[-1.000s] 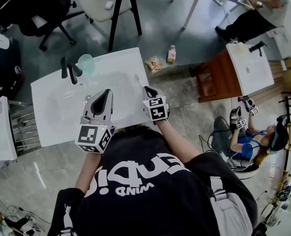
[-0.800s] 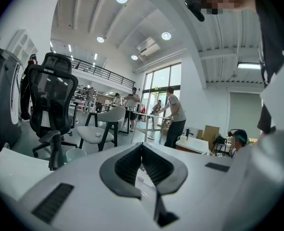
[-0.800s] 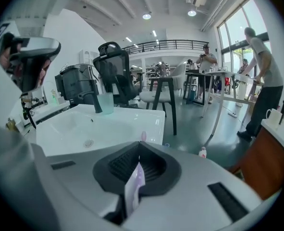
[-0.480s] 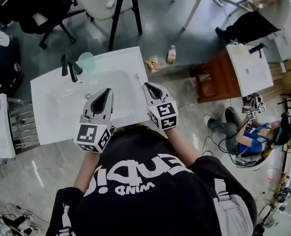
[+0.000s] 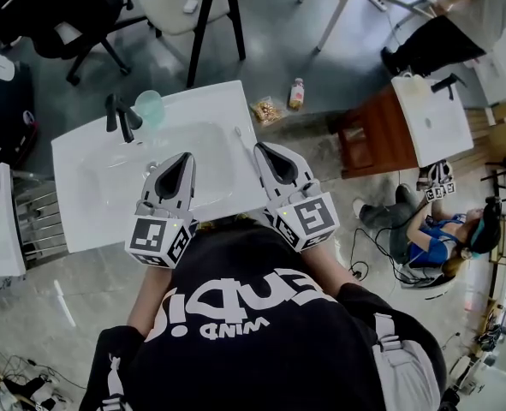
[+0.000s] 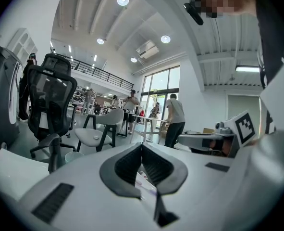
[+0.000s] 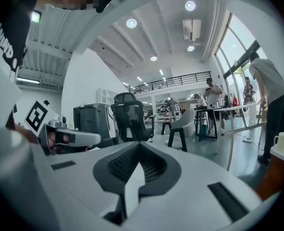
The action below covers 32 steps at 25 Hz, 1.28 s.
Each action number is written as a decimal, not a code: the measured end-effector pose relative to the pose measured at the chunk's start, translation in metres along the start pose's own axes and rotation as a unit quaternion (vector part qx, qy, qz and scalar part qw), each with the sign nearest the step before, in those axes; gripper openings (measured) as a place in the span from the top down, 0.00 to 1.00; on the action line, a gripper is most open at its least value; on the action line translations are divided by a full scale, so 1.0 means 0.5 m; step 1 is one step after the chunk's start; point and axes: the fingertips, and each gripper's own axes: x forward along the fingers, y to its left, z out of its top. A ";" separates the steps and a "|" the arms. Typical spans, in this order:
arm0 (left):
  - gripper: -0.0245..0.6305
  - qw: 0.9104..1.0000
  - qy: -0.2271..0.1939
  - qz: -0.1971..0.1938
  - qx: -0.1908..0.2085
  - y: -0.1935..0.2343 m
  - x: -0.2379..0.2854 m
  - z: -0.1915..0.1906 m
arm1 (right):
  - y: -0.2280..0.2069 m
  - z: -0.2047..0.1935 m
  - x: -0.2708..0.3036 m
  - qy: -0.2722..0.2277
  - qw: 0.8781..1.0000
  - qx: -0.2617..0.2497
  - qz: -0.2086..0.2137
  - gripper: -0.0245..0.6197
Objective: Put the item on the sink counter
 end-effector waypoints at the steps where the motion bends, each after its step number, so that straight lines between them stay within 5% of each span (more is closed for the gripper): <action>1: 0.93 1.000 -0.002 0.001 0.000 0.000 -0.001 0.004 | 0.004 0.013 -0.006 -0.009 1.000 -0.002 0.003 0.93; 32: 0.93 1.000 -0.017 0.016 0.009 0.015 -0.027 0.021 | 0.018 0.022 -0.006 -0.036 0.999 0.005 -0.006 0.93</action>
